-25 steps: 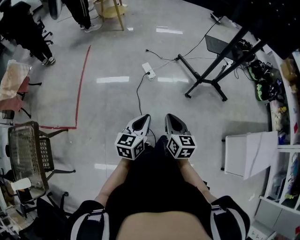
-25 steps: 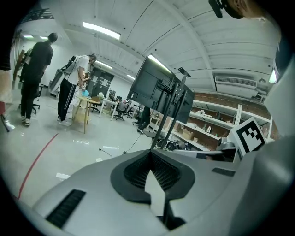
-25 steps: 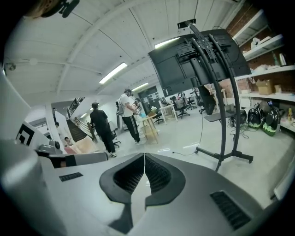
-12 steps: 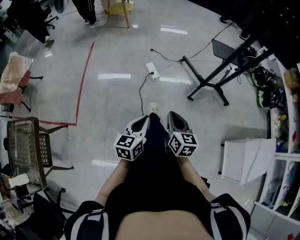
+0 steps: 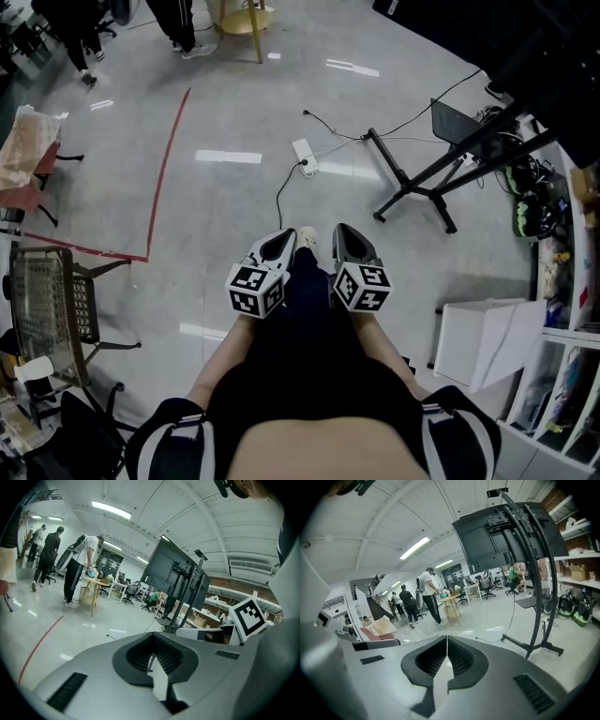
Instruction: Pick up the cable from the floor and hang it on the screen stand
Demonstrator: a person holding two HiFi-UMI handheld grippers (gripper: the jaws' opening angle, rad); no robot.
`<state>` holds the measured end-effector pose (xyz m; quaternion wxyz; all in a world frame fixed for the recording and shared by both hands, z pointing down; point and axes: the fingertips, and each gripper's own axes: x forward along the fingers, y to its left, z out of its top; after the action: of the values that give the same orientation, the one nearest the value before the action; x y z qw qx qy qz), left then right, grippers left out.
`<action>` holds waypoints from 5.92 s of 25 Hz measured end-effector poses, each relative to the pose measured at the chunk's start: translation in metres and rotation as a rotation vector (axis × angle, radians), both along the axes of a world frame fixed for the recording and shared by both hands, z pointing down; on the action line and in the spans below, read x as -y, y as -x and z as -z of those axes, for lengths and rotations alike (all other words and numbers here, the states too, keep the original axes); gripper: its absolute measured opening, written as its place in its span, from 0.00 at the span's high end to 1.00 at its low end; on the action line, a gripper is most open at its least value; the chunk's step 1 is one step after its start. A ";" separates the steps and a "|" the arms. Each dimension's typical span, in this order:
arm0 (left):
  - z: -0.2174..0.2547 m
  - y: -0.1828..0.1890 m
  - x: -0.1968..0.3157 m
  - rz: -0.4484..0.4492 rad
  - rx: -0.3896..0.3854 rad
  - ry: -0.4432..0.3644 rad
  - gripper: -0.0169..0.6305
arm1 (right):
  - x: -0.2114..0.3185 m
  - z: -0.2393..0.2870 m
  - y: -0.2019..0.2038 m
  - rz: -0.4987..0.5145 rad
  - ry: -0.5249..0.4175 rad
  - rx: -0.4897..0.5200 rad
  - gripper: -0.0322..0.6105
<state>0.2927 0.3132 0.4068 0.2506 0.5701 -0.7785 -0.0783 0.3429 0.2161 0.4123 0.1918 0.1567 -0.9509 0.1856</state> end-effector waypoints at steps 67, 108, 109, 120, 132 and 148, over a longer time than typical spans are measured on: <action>-0.049 0.330 0.285 -0.068 -0.053 0.079 0.97 | 0.258 -0.054 0.333 0.104 0.056 -0.083 0.91; -0.257 0.636 0.477 -0.077 -0.094 0.134 0.97 | 0.428 -0.264 0.647 0.182 0.129 -0.115 0.91; -0.268 0.635 0.477 -0.073 -0.095 0.139 0.97 | 0.429 -0.277 0.647 0.200 0.127 -0.123 0.91; -0.385 0.633 0.487 -0.106 -0.123 0.184 0.97 | 0.446 -0.389 0.647 0.207 0.116 -0.183 0.91; -0.477 0.629 0.512 -0.138 -0.152 0.191 0.97 | 0.463 -0.482 0.655 0.220 0.117 -0.199 0.91; -0.615 0.638 0.516 -0.147 -0.151 0.218 0.97 | 0.481 -0.629 0.668 0.265 0.127 -0.242 0.91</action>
<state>-0.3455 -0.2023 1.0221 0.3740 0.5874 -0.7175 -0.0175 -0.3254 -0.2653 1.0417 0.3371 0.0390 -0.9196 0.1981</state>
